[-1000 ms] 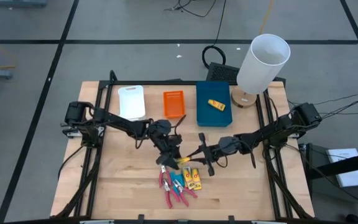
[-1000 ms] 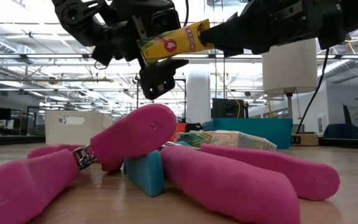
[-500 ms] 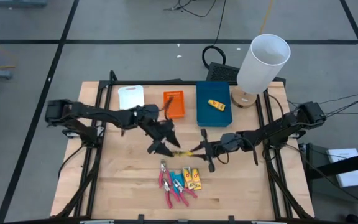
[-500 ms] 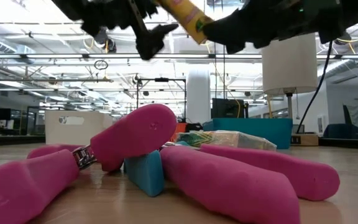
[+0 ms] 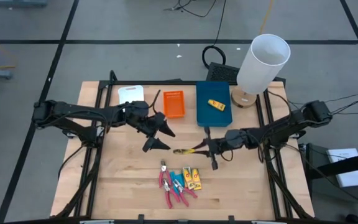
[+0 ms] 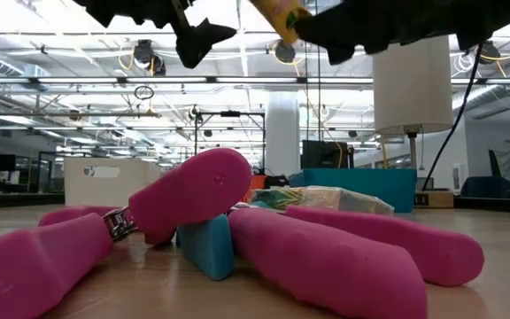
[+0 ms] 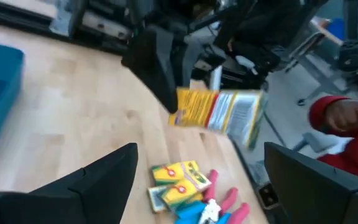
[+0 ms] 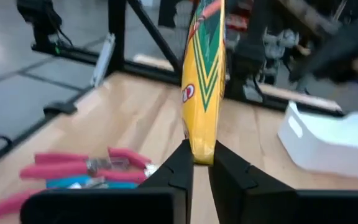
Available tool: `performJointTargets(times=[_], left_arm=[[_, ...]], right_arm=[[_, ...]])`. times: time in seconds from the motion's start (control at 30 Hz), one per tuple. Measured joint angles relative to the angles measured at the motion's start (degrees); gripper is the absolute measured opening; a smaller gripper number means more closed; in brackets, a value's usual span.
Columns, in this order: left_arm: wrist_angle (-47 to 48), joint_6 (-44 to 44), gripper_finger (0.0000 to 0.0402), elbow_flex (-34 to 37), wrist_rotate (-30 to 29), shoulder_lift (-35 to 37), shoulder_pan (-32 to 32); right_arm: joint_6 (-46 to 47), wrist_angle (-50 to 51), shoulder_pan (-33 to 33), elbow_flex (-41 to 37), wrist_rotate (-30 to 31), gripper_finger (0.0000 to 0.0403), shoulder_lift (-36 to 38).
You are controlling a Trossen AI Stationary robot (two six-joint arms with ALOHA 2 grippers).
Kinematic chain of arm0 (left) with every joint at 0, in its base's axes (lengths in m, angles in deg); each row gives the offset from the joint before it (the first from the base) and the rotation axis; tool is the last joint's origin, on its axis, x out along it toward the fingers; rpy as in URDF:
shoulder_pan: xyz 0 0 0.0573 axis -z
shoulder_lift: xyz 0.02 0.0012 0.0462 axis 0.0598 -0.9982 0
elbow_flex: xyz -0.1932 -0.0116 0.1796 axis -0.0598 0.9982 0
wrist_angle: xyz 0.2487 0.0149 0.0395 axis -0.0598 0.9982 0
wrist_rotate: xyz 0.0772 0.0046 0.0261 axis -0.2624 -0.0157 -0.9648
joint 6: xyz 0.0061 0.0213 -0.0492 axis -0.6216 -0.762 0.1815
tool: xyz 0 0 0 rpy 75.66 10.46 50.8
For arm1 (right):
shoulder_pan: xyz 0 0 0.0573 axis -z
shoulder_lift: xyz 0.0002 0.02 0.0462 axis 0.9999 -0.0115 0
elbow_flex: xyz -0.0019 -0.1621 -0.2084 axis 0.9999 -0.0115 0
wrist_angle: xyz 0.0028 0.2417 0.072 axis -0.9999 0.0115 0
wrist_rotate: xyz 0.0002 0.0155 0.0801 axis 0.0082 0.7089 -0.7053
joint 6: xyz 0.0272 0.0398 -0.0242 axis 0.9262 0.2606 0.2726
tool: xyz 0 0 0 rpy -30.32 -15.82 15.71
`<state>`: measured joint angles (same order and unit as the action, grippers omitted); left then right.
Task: Pick & Place School Supplies
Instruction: Put the crayon box into the blue bin
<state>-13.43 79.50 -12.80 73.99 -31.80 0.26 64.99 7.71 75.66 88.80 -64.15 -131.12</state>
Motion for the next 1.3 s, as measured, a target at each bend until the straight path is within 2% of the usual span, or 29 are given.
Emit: performJointTargets(times=[0.07,0.17,0.47,0.7,0.87,1.1,1.3], left_arm=[[0.97,-0.50,0.0345,0.00,-1.01,-0.09,0.43],[1.72,-1.39,0.0339,0.00,-2.16,0.39,1.46],[3.05,-3.58,0.0320,0.00,-13.20,1.12,7.18],[4.35,-3.92,0.0307,0.04,-21.47,2.21,13.08],[4.06,-3.44,0.0307,0.04,-24.95,2.59,16.71],[4.44,-2.59,0.0310,0.04,-26.52,2.48,19.45],[4.51,-2.87,0.0310,0.04,-29.30,2.45,20.19]], right_arm=[[0.30,1.66,0.89,-0.02,0.30,0.0031,0.97],[0.60,6.03,2.18,0.00,4.06,0.0027,3.02],[1.24,22.81,8.47,0.03,14.88,0.0027,9.07],[4.68,34.26,16.56,0.03,19.12,0.0022,10.49],[6.84,40.75,22.83,-0.22,19.28,0.0028,10.04],[7.82,40.34,28.53,-4.60,18.70,0.0024,10.09],[9.39,35.72,32.10,-9.65,12.92,0.0027,10.08]])
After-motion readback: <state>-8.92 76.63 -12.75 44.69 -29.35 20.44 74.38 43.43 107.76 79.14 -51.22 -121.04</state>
